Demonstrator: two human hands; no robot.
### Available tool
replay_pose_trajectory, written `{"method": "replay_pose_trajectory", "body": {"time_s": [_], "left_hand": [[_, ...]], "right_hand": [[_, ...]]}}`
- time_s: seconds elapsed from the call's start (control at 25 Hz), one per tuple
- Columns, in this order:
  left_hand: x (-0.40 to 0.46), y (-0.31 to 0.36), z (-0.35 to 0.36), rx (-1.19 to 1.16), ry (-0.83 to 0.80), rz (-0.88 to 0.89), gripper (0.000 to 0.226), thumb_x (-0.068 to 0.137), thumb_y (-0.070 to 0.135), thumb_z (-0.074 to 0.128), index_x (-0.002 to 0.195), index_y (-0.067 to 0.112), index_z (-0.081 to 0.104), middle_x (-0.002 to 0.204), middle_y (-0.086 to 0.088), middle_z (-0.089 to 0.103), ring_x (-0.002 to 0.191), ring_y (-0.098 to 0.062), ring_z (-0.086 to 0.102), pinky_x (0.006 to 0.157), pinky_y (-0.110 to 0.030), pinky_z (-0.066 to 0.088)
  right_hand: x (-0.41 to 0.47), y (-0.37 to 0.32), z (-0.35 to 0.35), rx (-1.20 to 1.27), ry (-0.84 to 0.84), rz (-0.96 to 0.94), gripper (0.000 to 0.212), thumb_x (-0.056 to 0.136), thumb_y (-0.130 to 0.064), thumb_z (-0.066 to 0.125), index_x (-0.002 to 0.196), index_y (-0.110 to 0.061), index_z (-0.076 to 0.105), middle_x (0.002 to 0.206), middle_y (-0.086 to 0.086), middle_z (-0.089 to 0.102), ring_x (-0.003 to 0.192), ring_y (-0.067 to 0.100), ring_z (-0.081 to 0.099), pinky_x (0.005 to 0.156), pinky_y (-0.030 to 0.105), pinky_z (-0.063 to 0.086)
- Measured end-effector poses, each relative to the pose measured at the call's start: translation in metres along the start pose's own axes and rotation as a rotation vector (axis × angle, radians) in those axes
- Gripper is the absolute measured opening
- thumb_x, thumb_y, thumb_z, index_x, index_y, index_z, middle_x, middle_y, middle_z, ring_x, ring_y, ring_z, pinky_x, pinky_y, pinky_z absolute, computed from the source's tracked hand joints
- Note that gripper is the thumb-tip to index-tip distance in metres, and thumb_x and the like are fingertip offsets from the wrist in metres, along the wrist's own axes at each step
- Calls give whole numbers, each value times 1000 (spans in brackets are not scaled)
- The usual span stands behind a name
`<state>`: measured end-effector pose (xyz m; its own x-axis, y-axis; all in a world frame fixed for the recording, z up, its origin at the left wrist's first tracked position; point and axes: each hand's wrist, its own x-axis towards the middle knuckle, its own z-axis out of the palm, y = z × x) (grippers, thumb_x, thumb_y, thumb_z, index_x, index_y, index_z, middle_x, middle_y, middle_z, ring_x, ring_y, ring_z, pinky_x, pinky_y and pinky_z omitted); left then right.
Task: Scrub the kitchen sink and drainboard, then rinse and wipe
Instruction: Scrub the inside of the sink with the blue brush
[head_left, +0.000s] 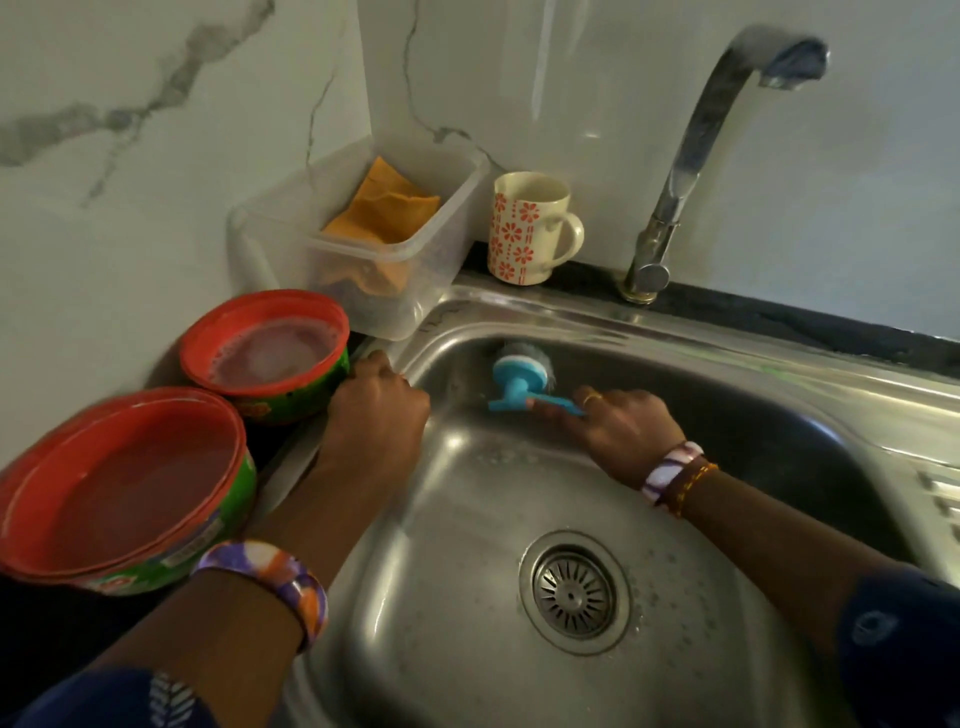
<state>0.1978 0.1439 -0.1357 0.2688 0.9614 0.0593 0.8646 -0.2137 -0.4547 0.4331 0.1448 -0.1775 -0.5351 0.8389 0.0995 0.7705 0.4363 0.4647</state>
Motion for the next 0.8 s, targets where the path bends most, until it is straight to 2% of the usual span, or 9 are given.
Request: {"method": "replay_pose_trajectory", "body": {"time_s": [0.08,0.2,0.32,0.36,0.44,0.52,0.6,0.72,0.8], "left_hand": [[-1,2,-2,21,-15,-11,20,92,18,49,107,14,62,114,-7,58,113,-23,50,70,-24,44],[-2,-1,-3,69,7,-43,18,90,20,51,101,15,65,109,-4,61,109,-21,54,72,-23,48],[2,2,-2,-3,-40,-36,23,92,12,45,109,12,61,116,-7,56,116,-25,49,76,-26,48],[1,2,-5,-2,-52,-40,22,90,14,48,107,12,62,114,-7,58,115,-24,50,74,-26,48],[-1,-2,-3,21,38,-51,16,70,24,68,83,15,71,91,-5,66,94,-20,61,58,-21,47],[-1,-2,-7,-6,94,-59,13,36,22,72,45,15,66,55,0,61,62,-16,62,40,-15,36],[3,3,4,2,91,-50,11,34,23,68,41,16,65,51,4,59,59,-13,61,39,-13,35],[-4,2,5,14,97,-43,16,31,28,71,37,16,62,48,6,57,55,-11,59,39,-13,33],[-3,2,10,15,91,-12,14,32,28,70,36,18,62,45,7,55,53,-8,57,38,-13,31]], "right_hand": [[-1,-2,-4,-2,-107,-23,56,71,-23,74,125,-30,60,75,11,66,43,25,59,35,25,40],[-17,-9,0,-6,-222,-38,54,94,-27,53,144,-34,33,106,14,62,79,30,67,58,32,48],[-21,-6,-9,49,-144,160,65,75,-20,75,135,-28,50,85,14,65,54,27,64,42,29,44],[-24,-7,-9,20,-251,116,62,82,-22,69,138,-30,45,92,14,64,62,28,66,46,29,45],[-39,-11,-7,65,-327,77,53,98,-28,43,148,-32,24,117,13,57,92,29,65,66,32,48],[-40,-1,-13,48,-290,90,59,90,-25,58,144,-30,34,108,16,62,80,30,68,60,33,51],[-39,4,-15,-26,-179,192,67,72,-20,79,133,-28,53,85,17,66,55,29,65,42,29,45],[-46,0,-13,11,-346,67,50,99,-27,43,146,-34,28,113,12,60,92,29,66,63,32,46],[-47,5,-17,29,-319,112,57,90,-26,59,142,-33,36,100,13,64,76,27,68,54,30,42]]}}
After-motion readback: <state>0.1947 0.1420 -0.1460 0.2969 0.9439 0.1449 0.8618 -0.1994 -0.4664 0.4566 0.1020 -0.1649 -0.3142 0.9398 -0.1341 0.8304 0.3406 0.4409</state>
